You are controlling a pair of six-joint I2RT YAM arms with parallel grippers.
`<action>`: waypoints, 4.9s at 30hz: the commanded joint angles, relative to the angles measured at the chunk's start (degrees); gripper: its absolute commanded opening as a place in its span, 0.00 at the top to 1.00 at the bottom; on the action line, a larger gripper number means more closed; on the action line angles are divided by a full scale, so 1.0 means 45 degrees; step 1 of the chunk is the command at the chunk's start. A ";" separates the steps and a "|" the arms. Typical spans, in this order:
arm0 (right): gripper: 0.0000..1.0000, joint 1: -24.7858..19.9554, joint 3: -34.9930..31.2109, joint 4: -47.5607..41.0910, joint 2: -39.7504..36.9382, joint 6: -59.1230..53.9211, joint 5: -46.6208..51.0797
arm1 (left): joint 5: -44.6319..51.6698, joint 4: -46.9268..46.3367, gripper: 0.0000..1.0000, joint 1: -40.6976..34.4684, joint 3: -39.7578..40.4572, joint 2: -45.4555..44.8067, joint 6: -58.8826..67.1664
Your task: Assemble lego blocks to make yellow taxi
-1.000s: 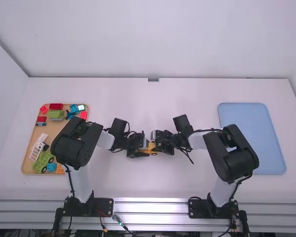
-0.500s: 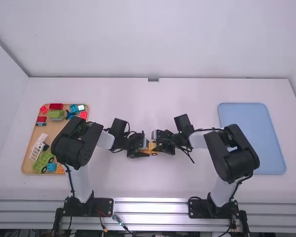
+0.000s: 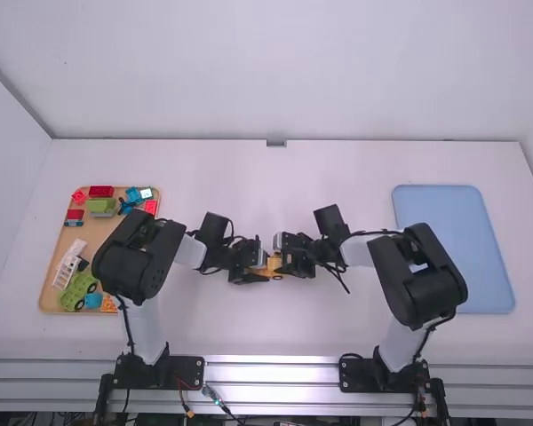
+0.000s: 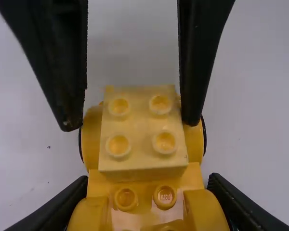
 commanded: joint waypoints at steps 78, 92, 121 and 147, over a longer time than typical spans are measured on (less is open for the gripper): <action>1.00 0.0627 -0.0753 -0.1171 0.0253 0.0393 0.3541 | -0.0019 -0.0044 0.49 0.0034 -0.0165 0.0223 0.0267; 1.00 -0.0364 -0.0418 -0.0355 -0.1336 -0.1724 -0.1103 | -0.0015 0.0015 0.49 0.0034 -0.0165 0.0223 0.0267; 0.01 -0.2963 -0.0758 0.0306 -0.2351 0.0918 -0.2929 | -0.0049 -0.2137 0.09 -0.0063 0.1962 0.0223 0.0466; 0.01 -0.2924 -0.0758 0.2851 -0.2351 0.3434 -0.2880 | -0.6042 -1.1963 0.01 0.3011 0.3832 -0.6989 -0.1200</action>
